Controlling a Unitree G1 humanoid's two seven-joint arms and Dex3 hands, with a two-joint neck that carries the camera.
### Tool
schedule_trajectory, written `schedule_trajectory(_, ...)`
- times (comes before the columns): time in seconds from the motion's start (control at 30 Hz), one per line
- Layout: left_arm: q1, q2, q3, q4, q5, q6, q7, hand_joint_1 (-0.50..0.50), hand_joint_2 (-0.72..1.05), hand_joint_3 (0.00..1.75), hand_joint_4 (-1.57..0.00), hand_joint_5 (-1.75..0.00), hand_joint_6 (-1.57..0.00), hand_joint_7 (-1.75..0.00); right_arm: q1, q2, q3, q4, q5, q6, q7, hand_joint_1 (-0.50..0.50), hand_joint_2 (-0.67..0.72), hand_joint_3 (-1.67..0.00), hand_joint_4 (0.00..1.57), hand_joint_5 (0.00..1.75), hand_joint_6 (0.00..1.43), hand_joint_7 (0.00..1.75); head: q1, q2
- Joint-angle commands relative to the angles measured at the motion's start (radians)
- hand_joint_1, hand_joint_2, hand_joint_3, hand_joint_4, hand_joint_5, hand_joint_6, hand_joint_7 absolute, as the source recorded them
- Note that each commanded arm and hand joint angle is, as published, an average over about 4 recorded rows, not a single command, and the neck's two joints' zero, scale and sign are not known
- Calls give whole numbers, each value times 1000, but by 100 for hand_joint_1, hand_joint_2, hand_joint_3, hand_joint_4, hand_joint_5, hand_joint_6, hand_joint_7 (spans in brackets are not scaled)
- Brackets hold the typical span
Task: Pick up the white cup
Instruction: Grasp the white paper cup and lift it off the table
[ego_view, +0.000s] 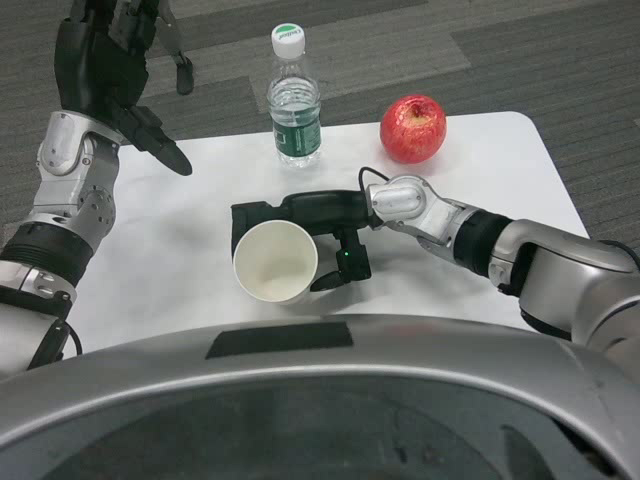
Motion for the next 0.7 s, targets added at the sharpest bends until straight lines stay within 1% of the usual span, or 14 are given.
schedule_trajectory(0.03,0,2,22,2,1,1,-3,-39,-64,9,0,-21,0,-38,43,-49,-58,-10,-32,43,13,-42,-24,-159,0,175,0,166,-2,14)
schedule_trajectory(0.13,1,-4,29,2,1,1,-3,-39,-64,9,0,-21,0,-38,51,-61,-100,-43,-32,44,12,-42,-29,-159,0,175,0,161,-2,33)
schedule_trajectory(0.2,2,-11,36,2,2,1,-3,-39,-64,9,0,-21,0,-42,55,-75,-131,-74,-31,44,12,-42,-26,-159,0,175,0,161,-1,39)
schedule_trajectory(0.3,2,-22,50,3,7,1,-3,-39,-64,9,0,-21,0,-37,59,-95,-160,-110,-30,47,12,-39,-27,-159,0,175,0,164,-1,37)
schedule_trajectory(0.47,2,-41,80,4,25,1,-2,-39,-64,9,0,-21,0,-40,61,-119,-209,-164,-29,50,12,-38,-29,-159,0,175,0,161,-19,56)
schedule_trajectory(0.6,2,-47,90,4,28,1,-3,-39,-64,9,0,-21,0,-35,62,-126,-243,-195,-27,51,12,-38,-29,-159,0,175,0,161,-35,63)
schedule_trajectory(0.7,-2,-50,94,4,28,1,-1,-39,-64,9,0,-21,0,-38,64,-125,-264,-216,-26,51,12,-38,-29,-159,0,175,0,161,-45,61)
